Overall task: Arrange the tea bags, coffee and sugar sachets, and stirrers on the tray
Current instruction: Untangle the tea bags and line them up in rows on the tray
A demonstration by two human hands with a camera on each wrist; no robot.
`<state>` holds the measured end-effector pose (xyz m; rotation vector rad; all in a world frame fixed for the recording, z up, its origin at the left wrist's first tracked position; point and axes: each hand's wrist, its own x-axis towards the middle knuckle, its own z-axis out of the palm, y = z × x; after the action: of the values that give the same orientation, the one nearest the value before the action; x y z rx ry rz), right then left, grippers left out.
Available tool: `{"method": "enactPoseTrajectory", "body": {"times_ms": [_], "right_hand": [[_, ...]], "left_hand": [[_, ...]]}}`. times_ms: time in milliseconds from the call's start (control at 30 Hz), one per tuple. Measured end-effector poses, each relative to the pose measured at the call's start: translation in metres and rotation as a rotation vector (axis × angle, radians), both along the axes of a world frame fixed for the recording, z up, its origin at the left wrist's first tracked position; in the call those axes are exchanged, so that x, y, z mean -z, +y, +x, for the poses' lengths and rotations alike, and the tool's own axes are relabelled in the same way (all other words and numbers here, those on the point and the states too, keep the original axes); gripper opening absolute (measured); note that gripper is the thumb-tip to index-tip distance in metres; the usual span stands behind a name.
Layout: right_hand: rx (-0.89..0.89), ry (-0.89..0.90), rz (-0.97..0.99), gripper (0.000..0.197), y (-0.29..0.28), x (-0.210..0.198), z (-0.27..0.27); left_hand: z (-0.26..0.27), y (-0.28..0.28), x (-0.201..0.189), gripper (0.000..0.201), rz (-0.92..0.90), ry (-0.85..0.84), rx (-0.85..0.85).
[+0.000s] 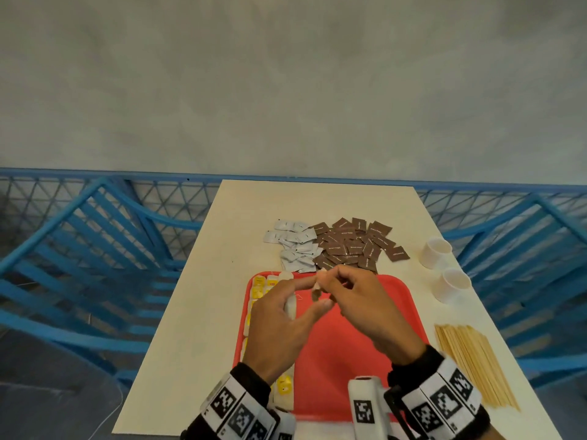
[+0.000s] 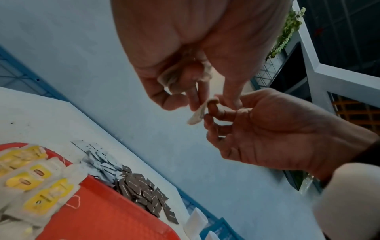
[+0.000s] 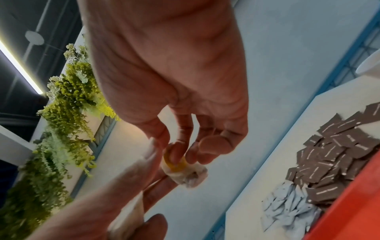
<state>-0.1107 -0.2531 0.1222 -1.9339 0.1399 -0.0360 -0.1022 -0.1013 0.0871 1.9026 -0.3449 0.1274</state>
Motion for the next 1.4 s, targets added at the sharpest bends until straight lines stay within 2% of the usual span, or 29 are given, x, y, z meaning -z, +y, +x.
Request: {"method": "enactPoseTrajectory", "body": {"times_ms": [100,167,267,333,433,533,633,833,933,1033,1167,1300,1400], "right_hand": [[-0.095,-0.023,0.079,0.045,0.007,-0.015,-0.003],[-0.074,-0.057,0.12,0.045,0.009,-0.017,-0.002],[0.037,-0.167,0.085,0.02,0.007,-0.014,0.002],[-0.019,-0.179,0.086,0.01,0.011,-0.012,0.002],[-0.03,-0.222,0.13,0.01,0.02,-0.009,0.005],[0.001,-0.21,0.284,0.012,0.028,-0.006,0.01],[-0.007,-0.208,0.311,0.013,0.034,-0.003,0.013],[-0.015,-0.193,0.335,0.012,0.046,0.002,0.018],[-0.044,-0.177,0.323,0.013,0.049,0.005,0.022],[-0.057,-0.158,0.295,0.004,0.052,0.014,0.028],[-0.016,-0.035,0.289,0.006,0.045,0.047,0.041],[0.117,0.287,0.216,0.009,0.041,0.12,0.047],[0.211,0.405,0.181,0.016,0.044,0.161,0.049]], "left_hand": [[0.004,0.003,-0.01,0.007,-0.153,0.056,-0.032],[0.008,0.01,-0.014,0.018,-0.282,0.141,-0.016],[0.014,0.024,-0.023,0.027,-0.406,0.259,0.026],[0.017,0.032,-0.029,0.025,-0.401,0.265,0.063],[0.019,0.04,-0.033,0.02,-0.38,0.238,0.092],[0.018,0.048,-0.03,0.016,-0.382,0.262,0.125],[0.019,0.055,-0.027,0.005,-0.338,0.249,0.134],[0.028,0.06,-0.027,0.02,-0.342,0.203,0.073],[0.033,0.063,-0.021,0.021,-0.371,0.235,0.041],[0.036,0.066,-0.01,0.021,-0.38,0.282,0.017],[0.039,0.078,0.013,0.012,-0.359,0.38,-0.044],[0.034,0.098,0.044,0.012,-0.285,0.514,-0.118],[0.026,0.11,0.064,0.012,-0.237,0.615,-0.136]]}}
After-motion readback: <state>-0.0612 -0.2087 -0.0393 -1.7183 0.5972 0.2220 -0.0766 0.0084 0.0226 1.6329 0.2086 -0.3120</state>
